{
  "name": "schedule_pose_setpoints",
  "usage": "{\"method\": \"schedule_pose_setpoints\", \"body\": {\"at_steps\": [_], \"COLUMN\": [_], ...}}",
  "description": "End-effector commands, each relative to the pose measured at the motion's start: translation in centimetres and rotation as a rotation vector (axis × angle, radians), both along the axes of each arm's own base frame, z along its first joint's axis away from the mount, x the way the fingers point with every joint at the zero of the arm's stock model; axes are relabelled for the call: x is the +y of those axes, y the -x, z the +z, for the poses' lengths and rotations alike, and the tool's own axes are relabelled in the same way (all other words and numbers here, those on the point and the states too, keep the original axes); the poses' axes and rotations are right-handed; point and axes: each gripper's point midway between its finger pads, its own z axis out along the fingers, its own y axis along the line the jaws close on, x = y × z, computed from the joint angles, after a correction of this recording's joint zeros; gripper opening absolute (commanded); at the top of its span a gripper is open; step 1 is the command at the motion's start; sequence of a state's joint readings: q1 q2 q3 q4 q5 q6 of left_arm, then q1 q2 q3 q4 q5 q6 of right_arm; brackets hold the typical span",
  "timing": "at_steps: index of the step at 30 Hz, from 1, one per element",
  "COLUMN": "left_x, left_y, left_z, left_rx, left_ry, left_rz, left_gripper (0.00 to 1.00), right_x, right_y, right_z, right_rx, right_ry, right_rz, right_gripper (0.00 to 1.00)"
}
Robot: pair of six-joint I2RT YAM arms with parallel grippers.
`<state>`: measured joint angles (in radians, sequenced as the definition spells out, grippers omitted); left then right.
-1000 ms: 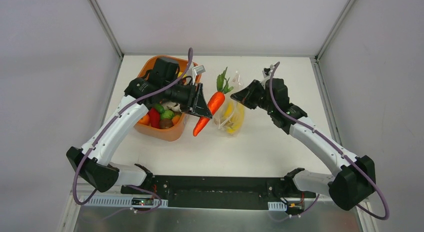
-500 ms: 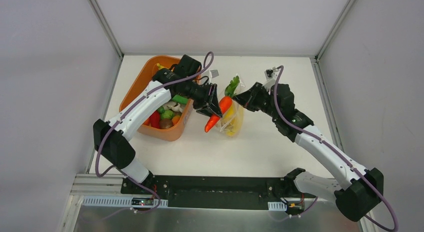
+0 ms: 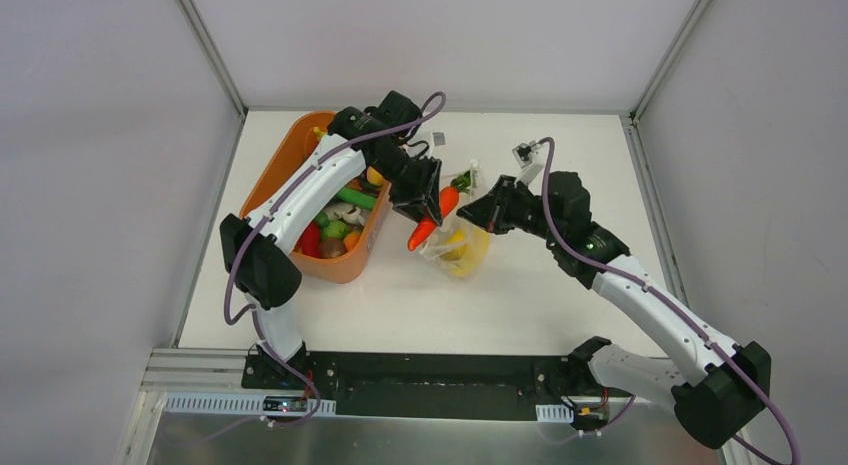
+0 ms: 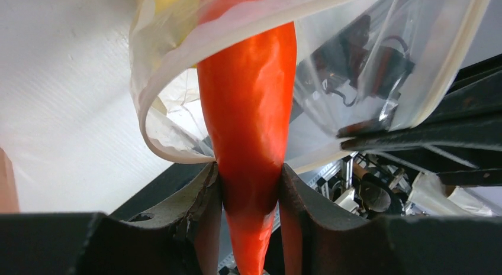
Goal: Place the food in the zip-top bag and seal the zipper
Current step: Place the fake vegetable in the zipper food storage bag.
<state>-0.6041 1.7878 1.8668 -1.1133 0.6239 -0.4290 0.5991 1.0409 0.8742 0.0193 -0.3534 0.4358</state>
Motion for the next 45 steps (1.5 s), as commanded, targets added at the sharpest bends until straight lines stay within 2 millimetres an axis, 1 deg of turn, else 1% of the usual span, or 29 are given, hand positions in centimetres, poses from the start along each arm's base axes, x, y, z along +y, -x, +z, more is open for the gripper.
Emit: {"method": "schedule_pose_setpoints", "body": {"at_steps": [1, 4, 7, 9, 11, 13, 16, 17, 20, 24, 25, 27, 28, 30, 33, 35, 37, 38, 42, 45], "left_x": [0.3, -0.5, -1.0, -1.1, -1.2, -0.4, 1.2, 1.5, 0.8, -1.1, -1.7, -2.4, -2.7, -3.0, -2.6, -2.0, -1.2, -0.9, 0.0, 0.7], "left_y": [0.4, 0.9, 0.8, 1.1, 1.9, 2.7, 4.1, 4.3, 4.3, 3.4, 3.3, 2.6, 2.1, 1.8, 1.5, 1.3, 1.2, 1.2, 1.6, 2.2], "left_z": [0.5, 0.4, 0.4, 0.6, 0.8, 0.6, -0.4, -0.4, 0.0, 0.9, 1.0, 0.8, 0.6, 0.5, 0.4, 0.8, 1.2, 1.3, 1.6, 1.4], "left_rx": [-0.012, 0.002, -0.001, 0.008, 0.008, 0.0, 0.033, 0.036, 0.021, 0.008, 0.015, 0.019, 0.012, 0.018, 0.001, -0.02, -0.043, -0.055, -0.07, -0.065], "left_ry": [-0.064, -0.056, -0.053, -0.04, -0.035, -0.084, -0.197, -0.209, -0.163, -0.085, -0.061, -0.051, -0.054, -0.047, -0.057, -0.068, -0.082, -0.087, -0.1, -0.115], "left_rz": [-0.056, -0.093, -0.086, -0.096, -0.128, -0.177, -0.272, -0.285, -0.286, -0.267, -0.271, -0.24, -0.223, -0.211, -0.188, -0.176, -0.164, -0.164, -0.158, -0.165], "left_gripper": [0.02, 0.07, 0.11, 0.12, 0.14, 0.16, 0.13, 0.11, 0.11, 0.19, 0.22, 0.25, 0.28, 0.34, 0.39, 0.43, 0.5, 0.51, 0.51, 0.48], "right_x": [1.2, 1.6, 1.7, 1.4, 1.0, 0.6, 0.5, 0.6, 0.8, 1.1, 1.2, 1.3, 1.3, 1.2, 0.9, 0.8, 0.6, 0.5, 0.2, 0.1], "right_y": [1.3, 1.7, 1.6, 1.1, 0.7, 0.7, 0.7, 0.7, 0.7, 1.1, 1.3, 1.7, 1.9, 2.1, 2.0, 1.7, 1.4, 1.2, 0.6, 0.2], "right_z": [2.4, 2.2, 2.0, 2.0, 2.5, 3.0, 3.6, 3.7, 3.7, 3.6, 3.7, 3.6, 3.6, 3.5, 3.4, 3.1, 3.0, 2.9, 2.6, 2.5], "right_rx": [-0.085, -0.084, -0.084, -0.084, -0.107, -0.139, -0.167, -0.168, -0.156, -0.148, -0.149, -0.146, -0.147, -0.147, -0.15, -0.148, -0.148, -0.145, -0.142, -0.139], "right_ry": [-0.021, -0.012, -0.007, 0.001, -0.003, -0.017, -0.031, -0.033, -0.041, -0.056, -0.06, -0.065, -0.066, -0.066, -0.061, -0.055, -0.05, -0.047, -0.04, -0.035], "right_rz": [0.119, 0.147, 0.142, 0.102, 0.068, 0.048, 0.046, 0.05, 0.054, 0.079, 0.09, 0.109, 0.12, 0.124, 0.107, 0.089, 0.065, 0.053, 0.019, -0.005], "right_gripper": [0.0, 0.0, 0.0, 0.0, 0.0, 0.0, 0.0, 0.0, 0.0, 0.0, 0.0, 0.0, 0.0, 0.0, 0.0, 0.0, 0.0, 0.0, 0.0, 0.0]}}
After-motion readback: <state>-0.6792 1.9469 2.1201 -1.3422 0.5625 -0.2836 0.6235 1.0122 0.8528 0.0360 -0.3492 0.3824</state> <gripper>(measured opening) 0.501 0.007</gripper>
